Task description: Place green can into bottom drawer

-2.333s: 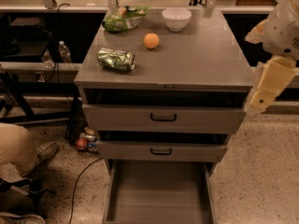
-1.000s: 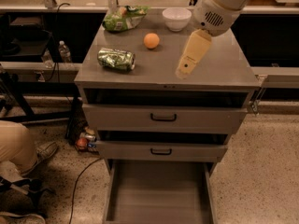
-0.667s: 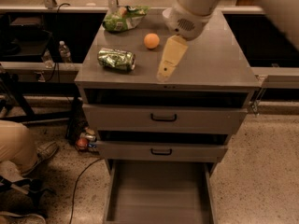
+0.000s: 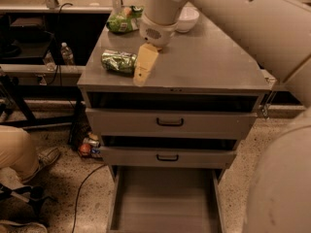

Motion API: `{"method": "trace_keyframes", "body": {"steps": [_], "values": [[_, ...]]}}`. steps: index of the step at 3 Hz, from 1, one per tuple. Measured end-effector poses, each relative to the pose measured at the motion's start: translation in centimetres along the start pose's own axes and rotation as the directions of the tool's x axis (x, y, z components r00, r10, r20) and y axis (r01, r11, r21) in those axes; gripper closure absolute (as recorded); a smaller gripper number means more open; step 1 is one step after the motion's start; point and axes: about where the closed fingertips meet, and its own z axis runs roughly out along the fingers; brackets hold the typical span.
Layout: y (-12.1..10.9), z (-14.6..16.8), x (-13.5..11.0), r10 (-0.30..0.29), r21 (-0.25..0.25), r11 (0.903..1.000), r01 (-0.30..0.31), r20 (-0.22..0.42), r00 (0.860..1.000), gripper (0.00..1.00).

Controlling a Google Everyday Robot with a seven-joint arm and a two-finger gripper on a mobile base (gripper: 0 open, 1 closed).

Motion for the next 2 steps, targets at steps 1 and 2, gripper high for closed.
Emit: {"method": "trace_keyframes", "body": {"steps": [1,2], "values": [[0.2,1.4,-2.8,-0.023,0.019,0.9995,0.023,-0.010,1.000,0.00],[-0.2,2.7,-5.0,-0.036,0.014,0.9993,0.036,0.005,0.999,0.00]]}}
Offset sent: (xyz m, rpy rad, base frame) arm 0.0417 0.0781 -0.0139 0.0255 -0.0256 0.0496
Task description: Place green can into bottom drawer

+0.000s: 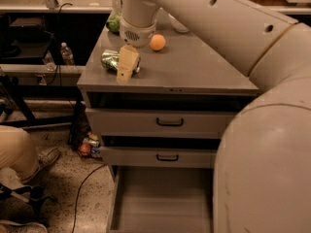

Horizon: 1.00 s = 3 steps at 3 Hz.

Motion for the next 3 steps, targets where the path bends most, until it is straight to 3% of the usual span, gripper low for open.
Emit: {"method": "trace_keyframes", "body": {"steps": [3], "values": [[-2.8,3.2,-3.9,0.010,-0.027,0.9996,-0.008,0.067,0.998,0.00]]}}
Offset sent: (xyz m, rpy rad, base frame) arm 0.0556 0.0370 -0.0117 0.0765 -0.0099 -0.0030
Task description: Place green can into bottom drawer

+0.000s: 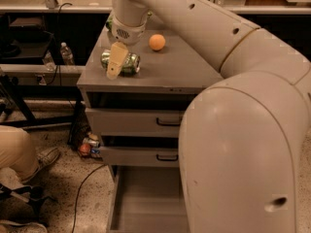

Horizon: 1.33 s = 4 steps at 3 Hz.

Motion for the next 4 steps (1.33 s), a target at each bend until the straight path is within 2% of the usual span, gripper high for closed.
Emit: {"method": "trace_keyframes", "body": {"steps": [1,2,3,4], "values": [[-0.1,2.1,-0.9,-0.007,-0.031,0.9995,0.007,-0.003,1.000,0.14],[0.1,3.3,-1.0,-0.007,-0.053,0.9986,0.007,-0.008,1.000,0.37],[0.3,3.0,-0.8,-0.004,-0.061,0.9981,0.004,0.007,1.000,0.59],[0.8,1.2,0.2,-0.005,-0.055,0.9985,0.007,0.044,0.999,0.82]]}}
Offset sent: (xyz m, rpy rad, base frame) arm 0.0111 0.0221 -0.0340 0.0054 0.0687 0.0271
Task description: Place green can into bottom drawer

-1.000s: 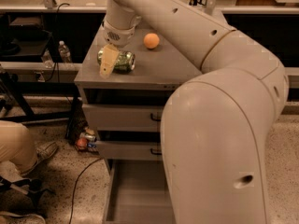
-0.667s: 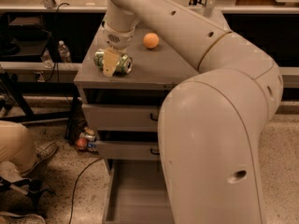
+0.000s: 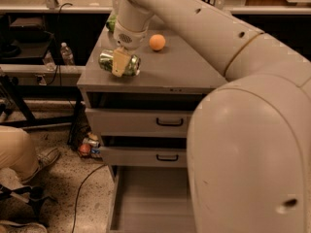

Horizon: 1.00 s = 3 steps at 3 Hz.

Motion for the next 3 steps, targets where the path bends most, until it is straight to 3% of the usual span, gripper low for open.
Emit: {"method": "trace_keyframes", "body": {"steps": [1,2,3], "values": [[2.1,-3.4,1.8,-0.024,0.007,0.9997,0.023,0.059,0.998,1.00],[6.1,-6.3,6.4,-0.034,-0.011,0.9993,0.035,0.098,0.995,1.00],[11.1,-6.8,11.8,-0.028,-0.101,0.9942,0.038,0.095,0.995,1.00]]}}
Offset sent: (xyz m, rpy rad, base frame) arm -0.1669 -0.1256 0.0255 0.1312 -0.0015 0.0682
